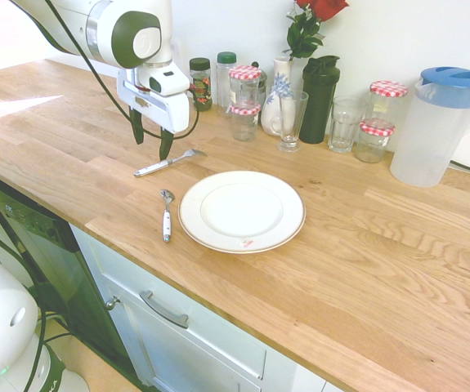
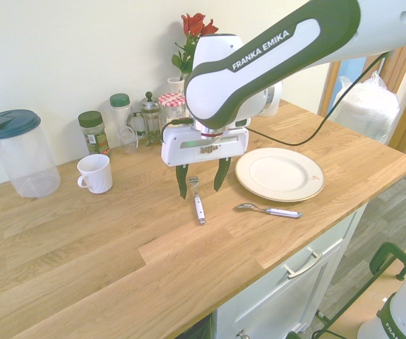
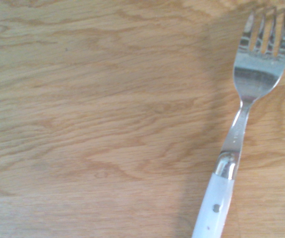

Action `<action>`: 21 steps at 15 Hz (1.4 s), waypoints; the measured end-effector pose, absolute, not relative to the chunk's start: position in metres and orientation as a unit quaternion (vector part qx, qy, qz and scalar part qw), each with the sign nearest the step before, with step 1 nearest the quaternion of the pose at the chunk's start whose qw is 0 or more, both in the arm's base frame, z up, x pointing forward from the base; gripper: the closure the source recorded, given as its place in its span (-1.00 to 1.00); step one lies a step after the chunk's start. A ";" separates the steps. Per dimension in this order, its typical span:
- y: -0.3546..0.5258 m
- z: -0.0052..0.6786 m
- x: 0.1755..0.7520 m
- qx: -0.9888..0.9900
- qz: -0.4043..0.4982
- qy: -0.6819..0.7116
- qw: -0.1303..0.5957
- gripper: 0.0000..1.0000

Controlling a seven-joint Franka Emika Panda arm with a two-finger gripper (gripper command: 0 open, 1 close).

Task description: Put the fork into the plate

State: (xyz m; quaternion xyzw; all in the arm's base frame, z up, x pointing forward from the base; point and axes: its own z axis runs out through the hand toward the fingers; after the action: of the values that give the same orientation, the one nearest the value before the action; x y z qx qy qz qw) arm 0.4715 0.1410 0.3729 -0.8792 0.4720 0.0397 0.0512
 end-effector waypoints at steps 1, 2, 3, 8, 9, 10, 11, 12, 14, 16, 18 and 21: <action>0.143 0.367 0.473 -0.876 0.048 0.477 0.046 -1.00; 0.144 0.361 0.473 -0.873 0.054 0.483 0.041 -1.00; 0.144 0.357 0.472 -0.870 0.060 0.487 0.037 -1.00; 0.141 0.342 0.475 -0.851 0.061 0.522 0.008 1.00; 0.142 0.338 0.476 -0.849 0.060 0.525 0.002 1.00; 0.144 0.335 0.478 -0.849 0.059 0.526 0.002 1.00; 0.146 0.333 0.478 -0.849 0.058 0.525 0.003 1.00; 0.148 0.333 0.478 -0.849 0.057 0.526 0.003 1.00; 0.149 0.333 0.478 -0.848 0.053 0.528 0.000 1.00; 0.150 0.333 0.478 -0.847 0.049 0.530 -0.004 1.00; 0.148 0.334 0.480 -0.845 0.045 0.532 -0.007 1.00; 0.145 0.331 0.481 -0.844 0.047 0.535 -0.009 1.00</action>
State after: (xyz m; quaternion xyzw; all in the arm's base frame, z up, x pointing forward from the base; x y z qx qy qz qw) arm 0.4807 0.1452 0.3311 -0.8437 0.5347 0.0469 -0.0088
